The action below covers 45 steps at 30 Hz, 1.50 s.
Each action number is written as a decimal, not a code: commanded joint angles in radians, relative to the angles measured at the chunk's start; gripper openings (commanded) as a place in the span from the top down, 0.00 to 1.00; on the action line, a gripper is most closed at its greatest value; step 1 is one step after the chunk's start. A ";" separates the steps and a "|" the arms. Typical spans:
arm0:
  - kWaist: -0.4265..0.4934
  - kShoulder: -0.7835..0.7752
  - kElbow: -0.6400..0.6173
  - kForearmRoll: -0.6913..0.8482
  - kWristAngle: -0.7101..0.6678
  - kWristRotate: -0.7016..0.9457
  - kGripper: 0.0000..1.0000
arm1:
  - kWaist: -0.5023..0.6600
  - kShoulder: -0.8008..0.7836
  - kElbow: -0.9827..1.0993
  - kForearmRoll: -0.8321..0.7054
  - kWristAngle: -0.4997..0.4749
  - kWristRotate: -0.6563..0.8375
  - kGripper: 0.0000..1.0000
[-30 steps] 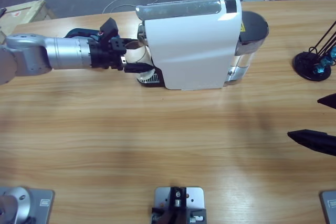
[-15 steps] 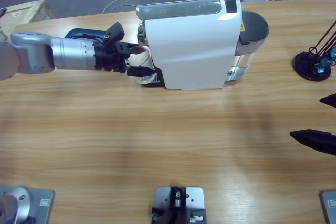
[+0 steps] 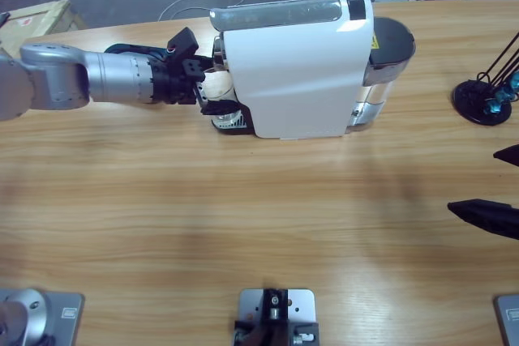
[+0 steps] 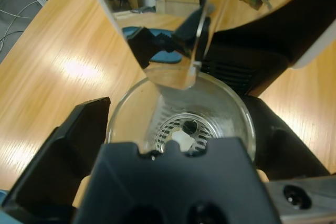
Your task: Pour coffee
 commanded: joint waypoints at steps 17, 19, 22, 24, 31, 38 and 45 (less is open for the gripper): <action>-0.024 -0.211 0.233 0.011 0.144 -0.015 0.02 | 0.009 -0.083 0.002 0.002 0.011 -0.023 0.00; -0.024 -0.250 0.252 0.014 0.188 -0.016 0.02 | 0.008 -0.090 -0.059 0.037 0.003 -0.045 0.00; -0.024 -0.356 0.262 0.068 0.267 -0.082 0.02 | 0.008 -0.015 -0.173 0.090 -0.021 -0.050 0.01; -0.036 -0.457 0.257 0.152 0.288 -0.159 0.02 | 0.003 0.090 -0.299 0.171 -0.050 -0.050 0.13; -0.086 -0.676 0.069 0.725 0.292 -0.299 0.00 | -0.274 0.429 -0.783 0.333 0.099 -0.156 1.00; -0.115 -0.741 0.036 0.816 0.314 -0.328 0.00 | -0.353 0.776 -1.163 0.506 0.103 -0.222 1.00; -0.115 -0.723 0.034 0.812 0.315 -0.328 0.00 | -0.386 0.910 -1.244 0.524 0.155 -0.220 1.00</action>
